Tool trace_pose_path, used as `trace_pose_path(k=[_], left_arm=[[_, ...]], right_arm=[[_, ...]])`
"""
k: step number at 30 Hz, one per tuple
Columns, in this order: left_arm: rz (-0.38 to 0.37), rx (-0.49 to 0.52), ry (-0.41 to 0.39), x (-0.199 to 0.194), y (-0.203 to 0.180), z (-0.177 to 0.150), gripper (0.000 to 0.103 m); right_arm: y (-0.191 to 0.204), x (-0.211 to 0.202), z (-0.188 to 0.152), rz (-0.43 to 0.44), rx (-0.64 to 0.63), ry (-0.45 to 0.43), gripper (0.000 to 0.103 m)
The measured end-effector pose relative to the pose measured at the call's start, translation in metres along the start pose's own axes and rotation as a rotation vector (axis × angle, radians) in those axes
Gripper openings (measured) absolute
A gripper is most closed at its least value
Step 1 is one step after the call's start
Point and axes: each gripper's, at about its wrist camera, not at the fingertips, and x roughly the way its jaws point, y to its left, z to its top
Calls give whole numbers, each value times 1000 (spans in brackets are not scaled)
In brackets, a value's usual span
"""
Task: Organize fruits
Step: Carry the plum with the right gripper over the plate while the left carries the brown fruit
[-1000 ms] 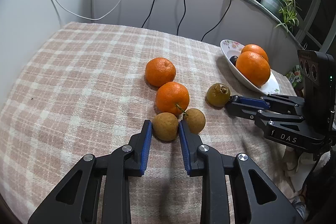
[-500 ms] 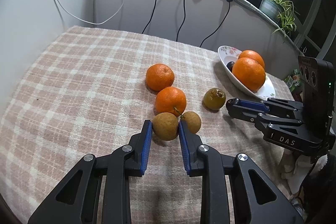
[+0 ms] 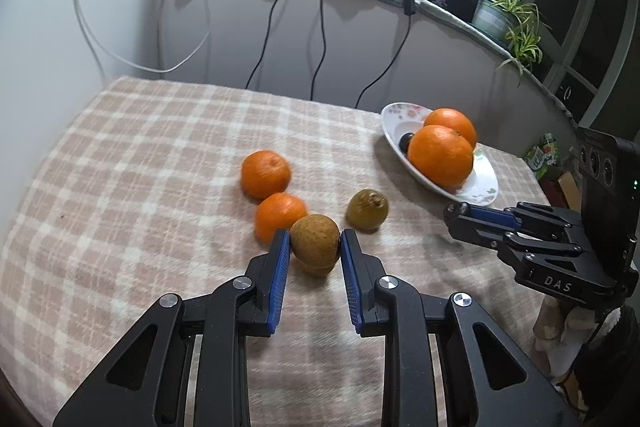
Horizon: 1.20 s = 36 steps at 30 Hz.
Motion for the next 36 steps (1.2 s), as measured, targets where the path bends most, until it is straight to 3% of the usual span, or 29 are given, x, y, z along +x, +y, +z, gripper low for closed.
trace_pose_path(k=[17,36], left_arm=[[-71,44,-31,18,-31,33,24],[-109,86,-41,56,-56,75,24]], right_arm=[[-38,-41,-5,-75,61,-61,23],[-69,-45,-3,-132,97,-73,23]])
